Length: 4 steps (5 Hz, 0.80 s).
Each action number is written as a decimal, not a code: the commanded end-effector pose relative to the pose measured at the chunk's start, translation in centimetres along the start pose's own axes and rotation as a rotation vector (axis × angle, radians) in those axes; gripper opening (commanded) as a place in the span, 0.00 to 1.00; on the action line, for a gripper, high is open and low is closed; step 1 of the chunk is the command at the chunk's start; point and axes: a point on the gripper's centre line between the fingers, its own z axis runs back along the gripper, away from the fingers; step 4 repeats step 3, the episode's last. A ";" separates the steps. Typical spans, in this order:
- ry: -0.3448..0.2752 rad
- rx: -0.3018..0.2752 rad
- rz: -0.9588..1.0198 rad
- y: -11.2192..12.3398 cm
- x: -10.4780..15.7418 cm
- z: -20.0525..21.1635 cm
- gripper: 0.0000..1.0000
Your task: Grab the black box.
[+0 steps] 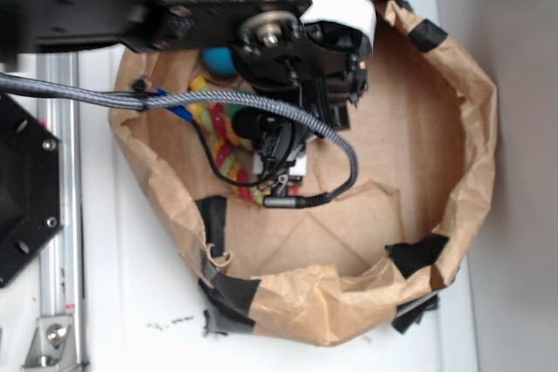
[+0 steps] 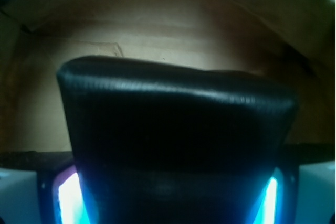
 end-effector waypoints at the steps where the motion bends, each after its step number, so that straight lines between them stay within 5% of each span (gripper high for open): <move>1: 0.002 -0.014 0.067 -2.8 3.8 7.9 0.00; 2: 0.043 0.026 0.067 -5.1 4.0 7.9 0.00; 4: 0.027 0.048 -0.015 -5.7 3.0 8.1 0.00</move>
